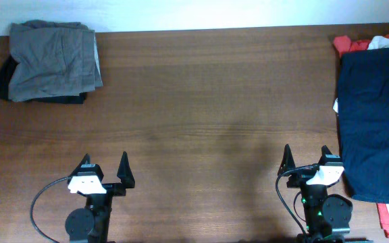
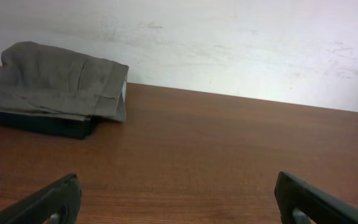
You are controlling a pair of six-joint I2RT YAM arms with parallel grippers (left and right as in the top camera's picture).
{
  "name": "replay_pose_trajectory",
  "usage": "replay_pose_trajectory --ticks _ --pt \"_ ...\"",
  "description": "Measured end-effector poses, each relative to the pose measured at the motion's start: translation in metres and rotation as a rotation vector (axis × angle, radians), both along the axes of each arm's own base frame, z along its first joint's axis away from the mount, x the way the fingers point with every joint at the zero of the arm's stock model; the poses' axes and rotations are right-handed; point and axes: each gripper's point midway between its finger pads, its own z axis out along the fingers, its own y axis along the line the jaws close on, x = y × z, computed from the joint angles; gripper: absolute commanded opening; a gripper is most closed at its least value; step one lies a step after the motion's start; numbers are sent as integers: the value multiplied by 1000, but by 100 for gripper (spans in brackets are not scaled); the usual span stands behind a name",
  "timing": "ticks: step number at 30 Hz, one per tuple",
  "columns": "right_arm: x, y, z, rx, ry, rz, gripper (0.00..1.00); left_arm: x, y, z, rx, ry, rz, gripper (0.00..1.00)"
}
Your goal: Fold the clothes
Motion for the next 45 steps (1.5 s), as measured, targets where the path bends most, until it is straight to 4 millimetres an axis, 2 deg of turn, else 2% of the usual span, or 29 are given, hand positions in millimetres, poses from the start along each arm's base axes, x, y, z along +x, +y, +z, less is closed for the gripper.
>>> replay_pose_trajectory --ticks 30,32,34,35,37,38,39,40,42,45 --pt "0 0 0 -1 0 0 99 0 0 0 0 0 0 99" --pt "1 3 9 5 -36 15 99 0 0 0 0 0 0 99" --pt "0 20 16 76 -64 115 99 0 0 0 0 0 0 99" --pt "-2 37 23 229 -79 211 99 0 0 0 0 0 0 99" --pt "-4 48 27 444 -63 269 99 0 0 0 0 0 0 99" --pt "-5 48 31 482 -75 274 99 0 0 0 0 0 0 99" --pt "-5 45 44 513 -127 271 99 0 0 0 0 1 0 99" --pt "-8 39 69 539 -233 262 99 0 0 0 0 1 0 99" --pt "-14 26 98 566 -373 224 99 0 0 0 0 1 0 99" --pt "-19 20 116 581 -435 207 99 0 0 0 0 1 0 99"
